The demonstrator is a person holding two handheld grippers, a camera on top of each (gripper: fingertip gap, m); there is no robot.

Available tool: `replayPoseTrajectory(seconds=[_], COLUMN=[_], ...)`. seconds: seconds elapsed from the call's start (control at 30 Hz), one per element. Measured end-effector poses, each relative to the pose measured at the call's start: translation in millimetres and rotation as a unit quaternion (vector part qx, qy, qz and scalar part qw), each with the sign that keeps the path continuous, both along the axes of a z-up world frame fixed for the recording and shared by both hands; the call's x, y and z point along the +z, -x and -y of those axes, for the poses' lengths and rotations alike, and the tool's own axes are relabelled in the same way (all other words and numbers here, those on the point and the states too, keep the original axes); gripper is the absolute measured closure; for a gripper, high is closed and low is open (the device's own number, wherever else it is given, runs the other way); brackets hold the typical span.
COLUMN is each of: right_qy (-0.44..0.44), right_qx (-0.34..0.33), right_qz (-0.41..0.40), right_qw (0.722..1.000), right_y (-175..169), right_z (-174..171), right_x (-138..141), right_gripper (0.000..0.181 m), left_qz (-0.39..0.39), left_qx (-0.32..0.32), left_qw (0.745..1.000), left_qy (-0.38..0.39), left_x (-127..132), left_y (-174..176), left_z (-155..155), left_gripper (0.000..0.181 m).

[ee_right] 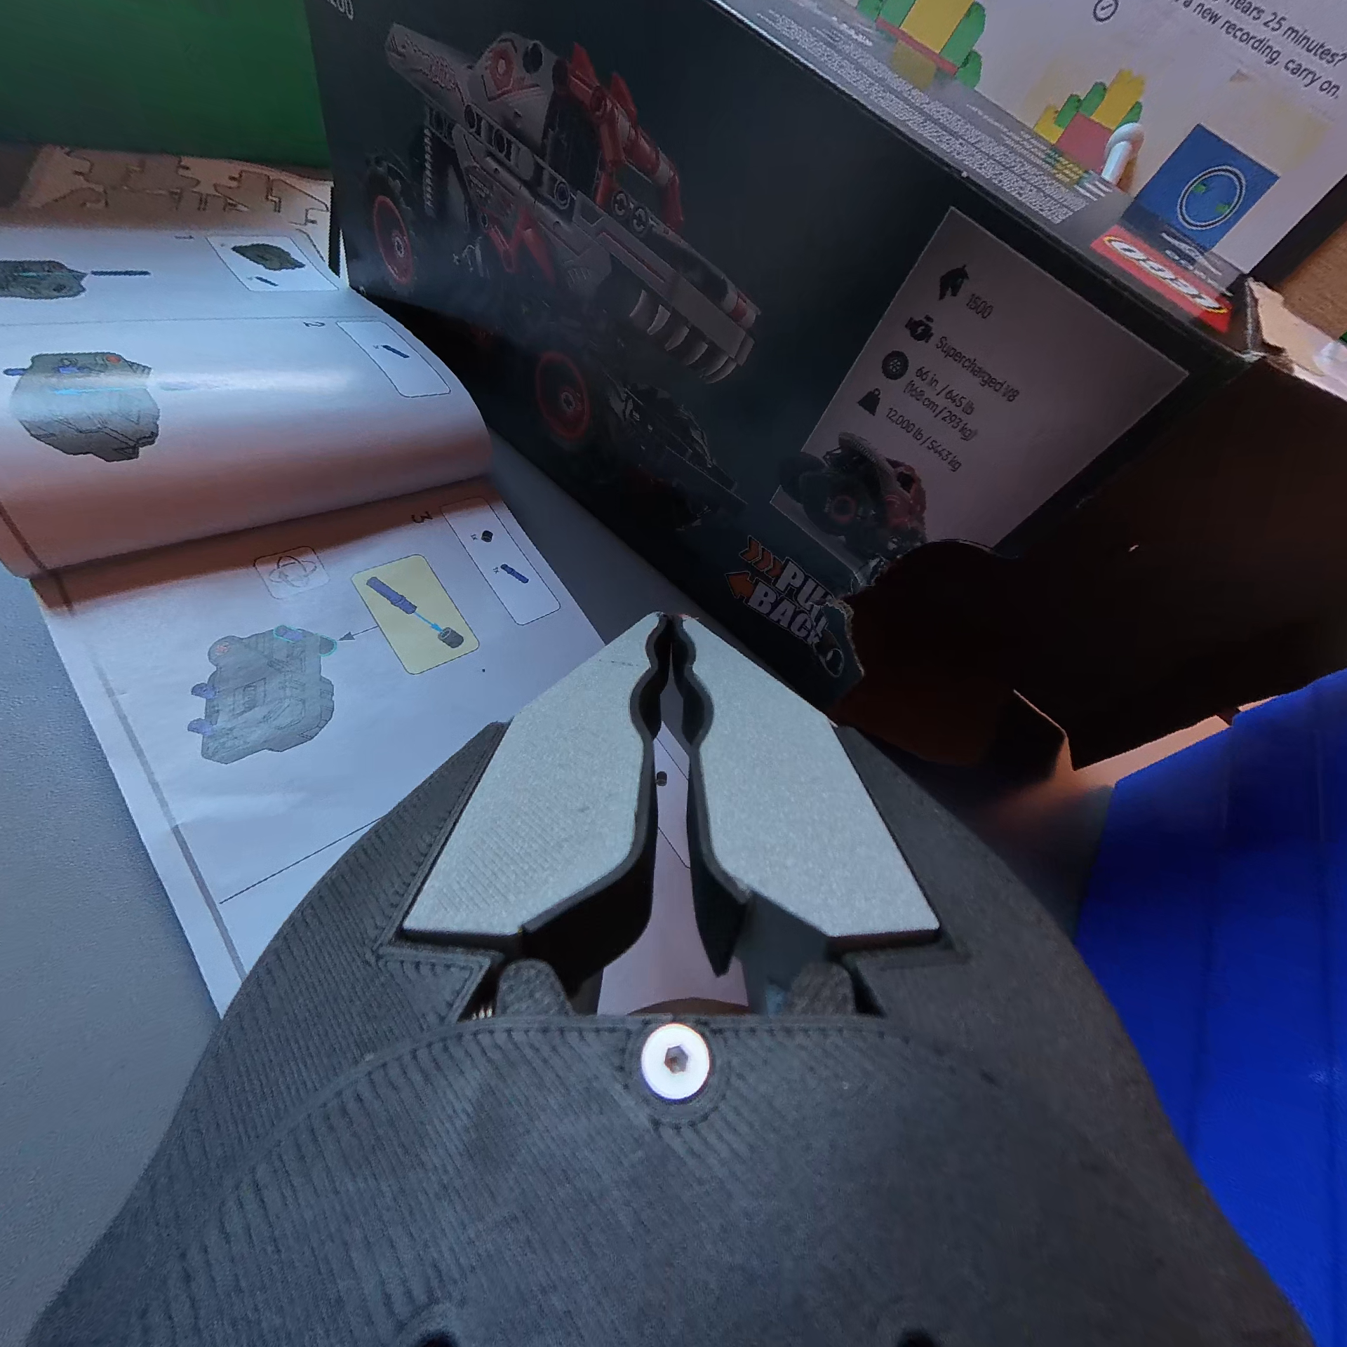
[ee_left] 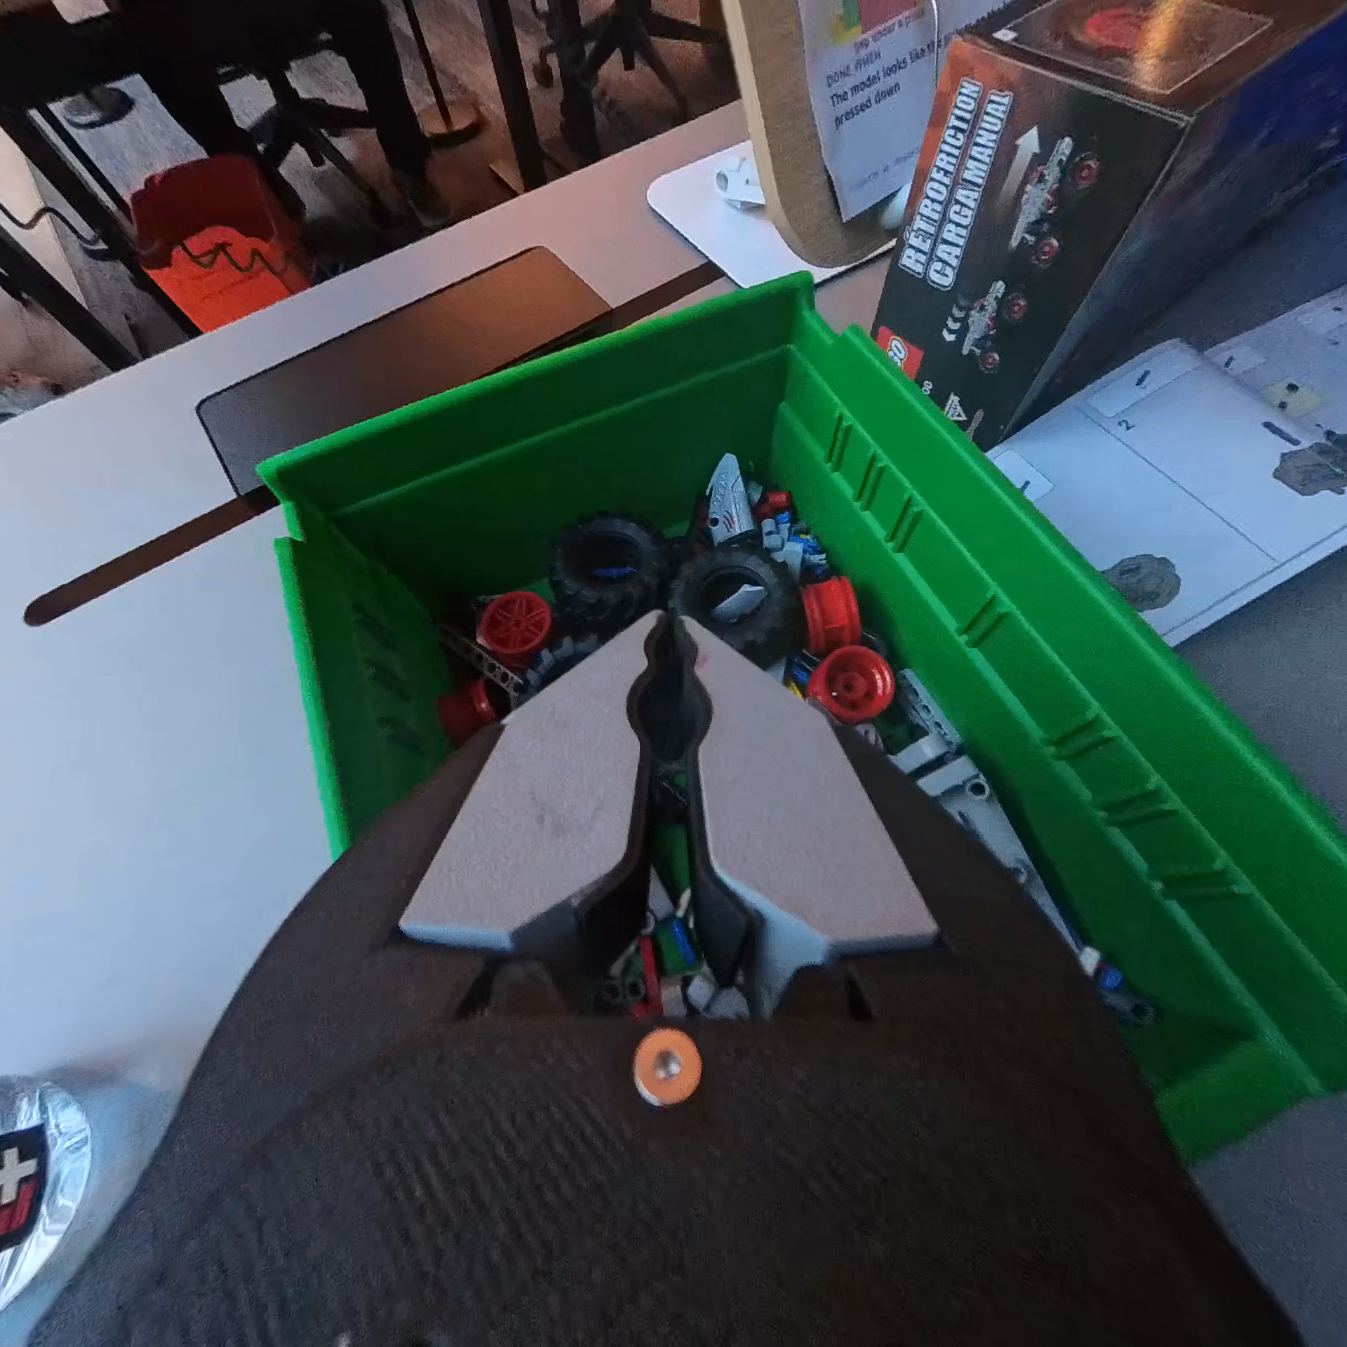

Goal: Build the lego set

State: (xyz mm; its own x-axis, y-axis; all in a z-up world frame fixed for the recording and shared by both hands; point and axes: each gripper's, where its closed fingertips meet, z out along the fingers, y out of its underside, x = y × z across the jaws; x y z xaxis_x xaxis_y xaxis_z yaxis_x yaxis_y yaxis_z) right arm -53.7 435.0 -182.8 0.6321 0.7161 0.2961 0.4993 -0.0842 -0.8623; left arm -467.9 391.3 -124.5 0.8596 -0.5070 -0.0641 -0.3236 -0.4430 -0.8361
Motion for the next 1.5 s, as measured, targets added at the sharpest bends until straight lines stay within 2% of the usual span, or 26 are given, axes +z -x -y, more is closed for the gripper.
replayPoseTrajectory(seconds=[0.5,0.7,0.83,0.93,1.2,1.37,1.5], right_qy=[0.004,0.003,0.001,0.004,0.000,-0.002,-0.004], right_qx=[0.007,0.005,0.005,0.005,0.007,0.006,0.005], right_qz=[0.003,0.003,0.005,0.006,0.015,0.018,0.009], right_qw=[1.000,1.000,1.000,1.000,1.000,1.000,1.000], right_y=[2,1,1,1,3,3,2], right_z=[1,1,1,1,1,1,1], right_x=[-1,-1,-1,-2,-3,-4,-1], right_gripper=[0.181,0.181,0.181,0.181,0.181,0.181,0.181], left_qz=[-0.010,-0.015,0.024,0.015,0.004,0.078,0.033], left_qx=[0.026,0.036,0.035,0.042,0.041,-0.030,-0.073], left_qw=[1.000,0.999,0.998,0.997,0.998,0.996,0.991], left_qy=[0.006,-0.023,-0.042,-0.056,-0.039,0.022,0.107], left_x=[-7,8,31,34,16,2,-34], left_y=[6,12,19,23,13,-31,-53], left_z=[-3,-2,7,7,-1,2,-12], left_gripper=[0.181,0.181,0.181,0.181,0.181,0.178,0.174])
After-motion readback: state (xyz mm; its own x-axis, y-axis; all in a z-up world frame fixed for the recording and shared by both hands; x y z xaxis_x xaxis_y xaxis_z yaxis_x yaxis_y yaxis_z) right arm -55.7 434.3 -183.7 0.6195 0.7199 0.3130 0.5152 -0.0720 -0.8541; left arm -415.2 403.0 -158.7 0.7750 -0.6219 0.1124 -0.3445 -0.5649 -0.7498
